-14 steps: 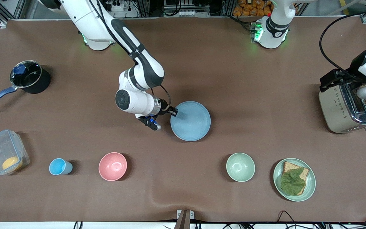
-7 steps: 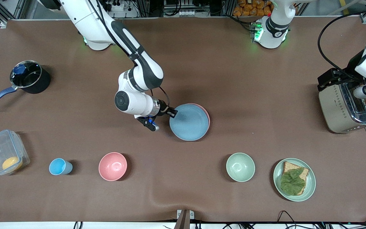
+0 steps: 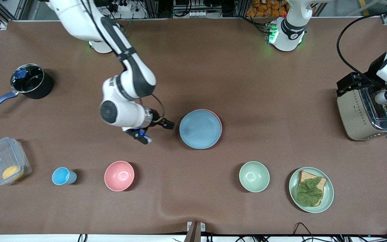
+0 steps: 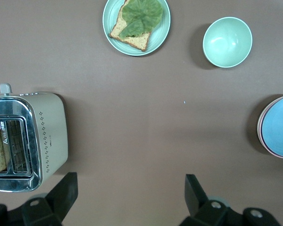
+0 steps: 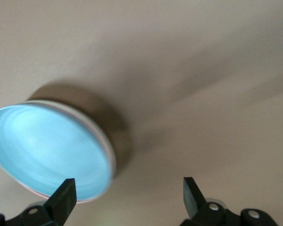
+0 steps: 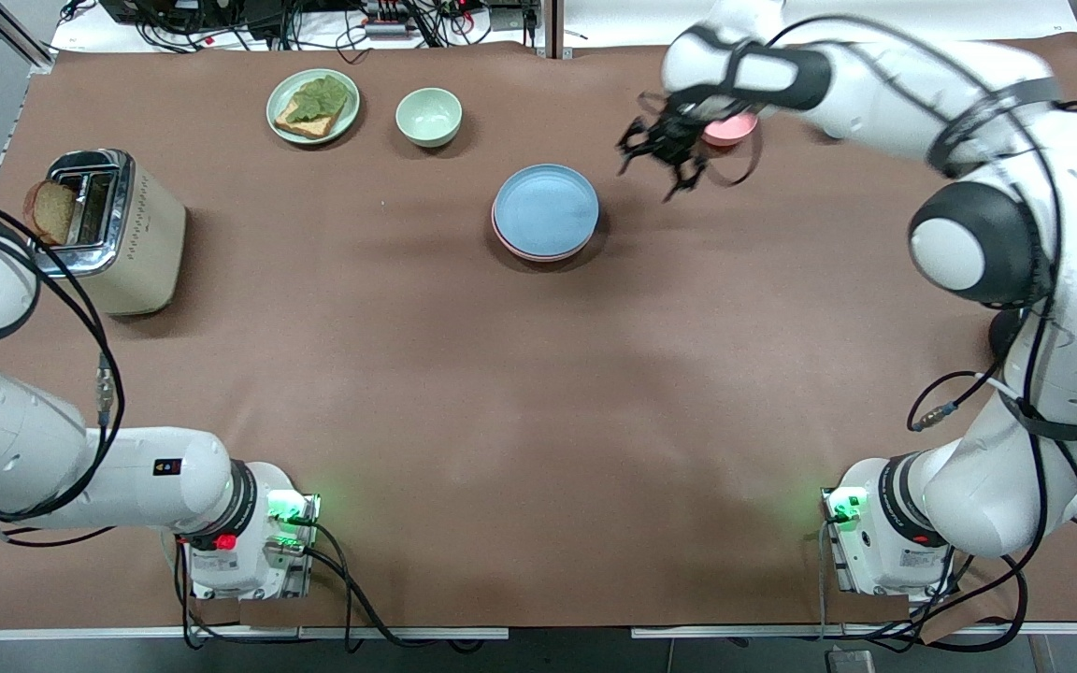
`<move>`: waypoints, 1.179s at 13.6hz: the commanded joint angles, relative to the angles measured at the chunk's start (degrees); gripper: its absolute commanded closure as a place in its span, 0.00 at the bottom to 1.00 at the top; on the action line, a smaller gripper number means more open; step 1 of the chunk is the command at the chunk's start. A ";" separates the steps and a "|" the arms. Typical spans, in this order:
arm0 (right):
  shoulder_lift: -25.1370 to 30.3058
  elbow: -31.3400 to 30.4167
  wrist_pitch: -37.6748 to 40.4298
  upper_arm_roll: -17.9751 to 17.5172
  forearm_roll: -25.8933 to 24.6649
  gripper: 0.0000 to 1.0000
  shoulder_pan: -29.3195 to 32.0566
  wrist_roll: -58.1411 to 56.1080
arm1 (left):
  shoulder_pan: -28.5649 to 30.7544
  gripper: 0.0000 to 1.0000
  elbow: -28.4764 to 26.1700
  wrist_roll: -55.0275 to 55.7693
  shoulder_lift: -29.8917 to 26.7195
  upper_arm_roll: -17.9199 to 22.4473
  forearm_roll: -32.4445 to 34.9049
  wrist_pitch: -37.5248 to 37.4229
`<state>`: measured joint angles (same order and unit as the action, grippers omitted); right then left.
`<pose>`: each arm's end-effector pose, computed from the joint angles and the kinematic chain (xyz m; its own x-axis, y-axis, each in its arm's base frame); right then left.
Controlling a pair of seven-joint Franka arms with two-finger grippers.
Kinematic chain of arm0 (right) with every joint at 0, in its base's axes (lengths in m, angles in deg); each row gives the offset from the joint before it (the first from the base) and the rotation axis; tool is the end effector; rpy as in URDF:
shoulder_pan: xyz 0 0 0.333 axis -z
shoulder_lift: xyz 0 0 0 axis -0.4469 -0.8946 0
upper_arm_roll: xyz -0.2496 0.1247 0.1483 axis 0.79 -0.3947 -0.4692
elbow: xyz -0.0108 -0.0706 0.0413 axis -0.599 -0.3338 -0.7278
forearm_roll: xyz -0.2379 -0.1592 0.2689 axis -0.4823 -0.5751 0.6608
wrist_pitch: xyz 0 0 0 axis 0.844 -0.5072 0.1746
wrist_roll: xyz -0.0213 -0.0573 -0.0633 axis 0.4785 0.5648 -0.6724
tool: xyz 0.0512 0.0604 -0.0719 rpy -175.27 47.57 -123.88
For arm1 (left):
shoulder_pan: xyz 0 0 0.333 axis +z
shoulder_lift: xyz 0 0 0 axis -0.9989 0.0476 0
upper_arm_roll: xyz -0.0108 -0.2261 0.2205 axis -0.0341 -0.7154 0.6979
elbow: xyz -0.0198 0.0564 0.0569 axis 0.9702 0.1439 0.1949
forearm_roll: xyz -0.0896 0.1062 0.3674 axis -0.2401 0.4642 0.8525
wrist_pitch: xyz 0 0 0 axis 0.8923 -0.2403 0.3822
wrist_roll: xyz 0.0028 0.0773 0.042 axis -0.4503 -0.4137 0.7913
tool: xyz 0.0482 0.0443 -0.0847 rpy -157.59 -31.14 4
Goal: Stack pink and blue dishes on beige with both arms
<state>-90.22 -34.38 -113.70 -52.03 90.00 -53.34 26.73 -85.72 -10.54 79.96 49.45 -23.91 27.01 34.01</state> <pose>0.5891 0.2889 0.3046 0.8425 -0.3821 -0.3797 -0.4672 -0.8692 -0.1620 0.5680 -0.0587 0.6276 0.9990 0.0443 -0.0078 0.0441 -0.9987 -0.0259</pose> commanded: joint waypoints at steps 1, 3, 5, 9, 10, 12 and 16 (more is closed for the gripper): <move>4.19 0.14 8.33 0.74 -3.00 0.00 7.77 -12.37 | 0.65 0.00 -0.18 -1.30 -0.28 -0.49 -1.29 -0.61; 7.00 0.14 13.60 1.01 -6.49 0.00 15.24 -24.67 | 0.56 0.00 -0.09 -1.30 0.16 -0.49 -1.38 -0.61; 10.60 0.14 17.13 1.01 -10.19 0.00 20.70 -34.27 | 0.74 0.00 -0.09 -1.39 0.07 -0.49 -1.38 -0.61; 21.49 0.14 22.41 0.92 -22.65 0.00 22.66 -38.69 | 0.91 0.00 -0.09 -1.39 0.07 -0.40 -1.29 -0.61; 24.13 0.14 23.72 0.92 -23.56 0.00 22.75 -40.53 | 0.91 0.00 -0.09 -1.39 0.07 -0.32 -1.29 -0.61; 27.48 0.93 26.71 0.92 -23.91 0.00 22.57 -41.87 | 1.00 0.00 -0.09 -1.39 0.07 -0.32 -1.29 -0.61; 27.85 9.36 34.46 0.21 -29.27 0.00 22.13 -44.58 | 1.00 0.00 -0.09 -1.39 0.07 -0.40 -1.29 -0.61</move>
<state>-61.39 -28.47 -81.32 -51.63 63.19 -31.02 -15.31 -85.43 -10.73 79.96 49.86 -23.97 27.00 33.96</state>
